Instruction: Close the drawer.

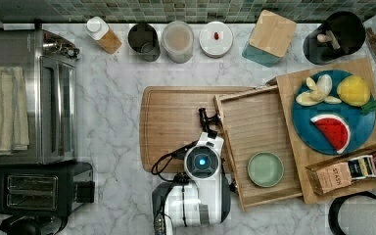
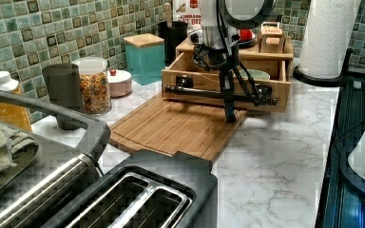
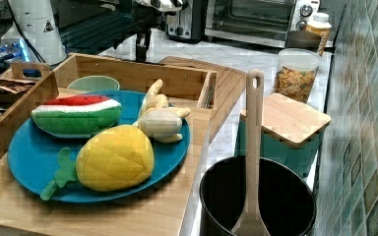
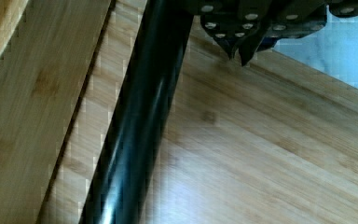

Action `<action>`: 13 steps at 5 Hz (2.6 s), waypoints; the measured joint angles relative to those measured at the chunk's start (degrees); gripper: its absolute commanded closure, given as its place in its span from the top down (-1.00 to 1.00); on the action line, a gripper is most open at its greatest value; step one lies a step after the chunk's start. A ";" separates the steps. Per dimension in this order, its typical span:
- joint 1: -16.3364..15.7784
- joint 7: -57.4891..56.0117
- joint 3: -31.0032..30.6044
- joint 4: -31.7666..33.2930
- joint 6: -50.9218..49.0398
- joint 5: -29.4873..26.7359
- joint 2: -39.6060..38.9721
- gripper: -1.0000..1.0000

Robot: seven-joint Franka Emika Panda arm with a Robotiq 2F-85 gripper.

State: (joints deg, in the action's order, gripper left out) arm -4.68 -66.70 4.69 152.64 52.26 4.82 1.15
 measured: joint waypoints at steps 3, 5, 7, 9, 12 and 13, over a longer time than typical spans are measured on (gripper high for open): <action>6.01 -17.51 6.01 -5.26 0.62 -8.55 -3.36 -1.00; 10.97 -21.77 10.25 -7.83 2.07 -9.44 -3.81 -1.00; 12.43 -46.27 12.23 -13.76 3.27 -21.80 -9.38 -1.00; 11.13 -29.38 10.79 -13.32 6.21 -4.92 -9.29 -1.00; 10.77 -23.72 10.69 -12.42 9.23 -3.16 -8.03 -1.00; 10.76 -23.72 10.69 -12.42 9.34 -3.19 -8.03 -1.00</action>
State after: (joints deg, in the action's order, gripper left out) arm 6.07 -90.42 15.39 140.22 61.60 1.62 -6.88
